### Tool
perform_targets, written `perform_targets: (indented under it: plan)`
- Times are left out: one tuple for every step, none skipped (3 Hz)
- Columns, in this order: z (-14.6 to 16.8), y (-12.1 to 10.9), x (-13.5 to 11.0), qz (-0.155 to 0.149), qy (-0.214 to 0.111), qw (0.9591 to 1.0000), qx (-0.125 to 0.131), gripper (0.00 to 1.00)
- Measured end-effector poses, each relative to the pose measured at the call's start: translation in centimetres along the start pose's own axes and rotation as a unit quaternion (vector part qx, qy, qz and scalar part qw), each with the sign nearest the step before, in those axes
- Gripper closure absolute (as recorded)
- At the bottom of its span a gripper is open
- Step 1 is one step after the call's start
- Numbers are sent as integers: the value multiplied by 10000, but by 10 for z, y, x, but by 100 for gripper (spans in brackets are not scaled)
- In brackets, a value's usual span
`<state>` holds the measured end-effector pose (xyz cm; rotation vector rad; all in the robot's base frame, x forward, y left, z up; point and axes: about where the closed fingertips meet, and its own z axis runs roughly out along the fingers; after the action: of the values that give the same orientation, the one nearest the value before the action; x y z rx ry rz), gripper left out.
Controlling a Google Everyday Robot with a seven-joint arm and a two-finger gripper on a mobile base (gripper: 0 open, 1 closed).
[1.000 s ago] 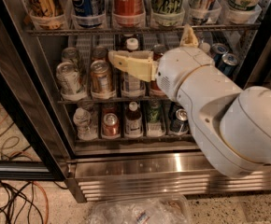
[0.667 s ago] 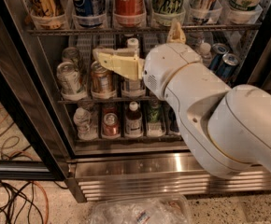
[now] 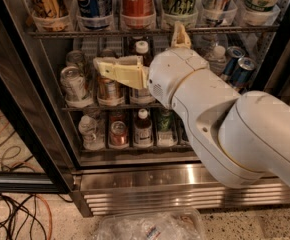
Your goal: Pick orange can from top shelf of fridge
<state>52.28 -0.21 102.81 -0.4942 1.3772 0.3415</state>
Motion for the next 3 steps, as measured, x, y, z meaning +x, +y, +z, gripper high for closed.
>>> perform_targets:
  plan:
    - [15,23,3,-113,-73,9996,-267,0]
    - [26,42,2,-167,-118,9987,-477,0]
    - [36,56,-3,-206,-174,9976,-643,0]
